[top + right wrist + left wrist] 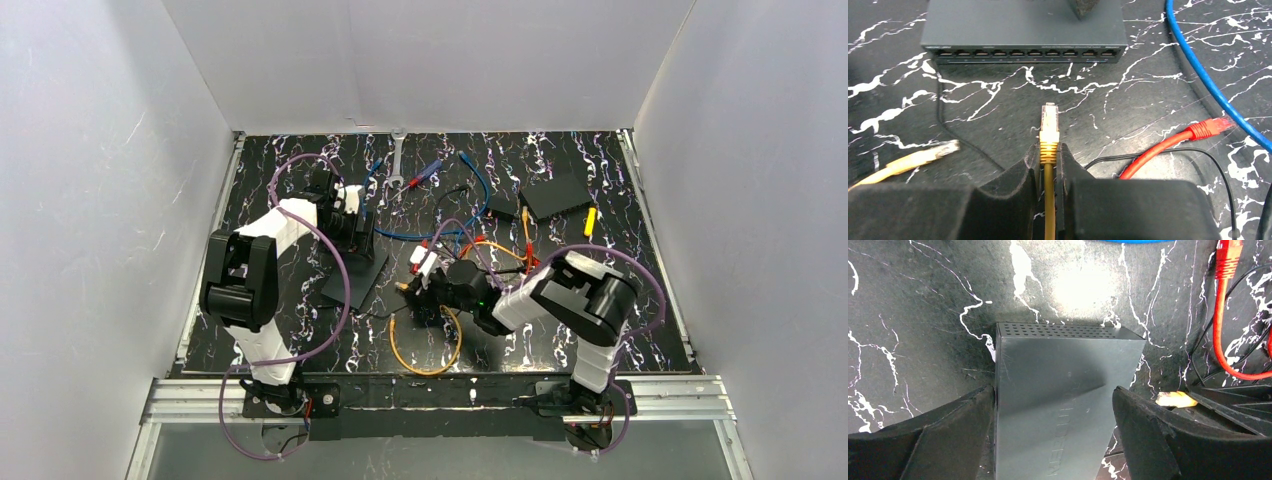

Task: Insert the plug into the switch port
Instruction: Insert the connector into the switch port.

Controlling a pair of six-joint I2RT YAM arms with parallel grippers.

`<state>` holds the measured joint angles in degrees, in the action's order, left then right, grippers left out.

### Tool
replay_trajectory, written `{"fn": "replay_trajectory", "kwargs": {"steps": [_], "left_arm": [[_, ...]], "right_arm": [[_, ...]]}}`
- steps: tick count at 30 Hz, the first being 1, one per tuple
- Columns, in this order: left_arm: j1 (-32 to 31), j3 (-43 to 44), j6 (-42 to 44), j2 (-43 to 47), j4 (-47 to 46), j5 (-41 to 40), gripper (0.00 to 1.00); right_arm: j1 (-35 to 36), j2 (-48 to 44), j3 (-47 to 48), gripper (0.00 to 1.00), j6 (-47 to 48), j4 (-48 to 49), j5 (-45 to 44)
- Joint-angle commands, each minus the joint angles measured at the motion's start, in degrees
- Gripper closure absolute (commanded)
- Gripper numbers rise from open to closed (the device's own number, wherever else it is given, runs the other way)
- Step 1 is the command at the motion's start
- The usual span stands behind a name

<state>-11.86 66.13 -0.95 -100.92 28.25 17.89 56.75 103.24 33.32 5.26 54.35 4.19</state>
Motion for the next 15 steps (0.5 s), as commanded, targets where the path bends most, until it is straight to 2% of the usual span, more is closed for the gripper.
{"fn": "replay_trajectory", "kwargs": {"steps": [1,15], "left_arm": [[-0.1,-0.43,-1.25,1.97,-1.0,-1.36,0.14],[-0.1,5.21,-1.55,-5.08,-1.29,-0.1,0.15]], "right_arm": [[0.05,3.68,2.94,0.99,0.09,10.13,-3.83],[-0.1,9.47,8.27,0.99,5.35,11.91,-8.11]]}}
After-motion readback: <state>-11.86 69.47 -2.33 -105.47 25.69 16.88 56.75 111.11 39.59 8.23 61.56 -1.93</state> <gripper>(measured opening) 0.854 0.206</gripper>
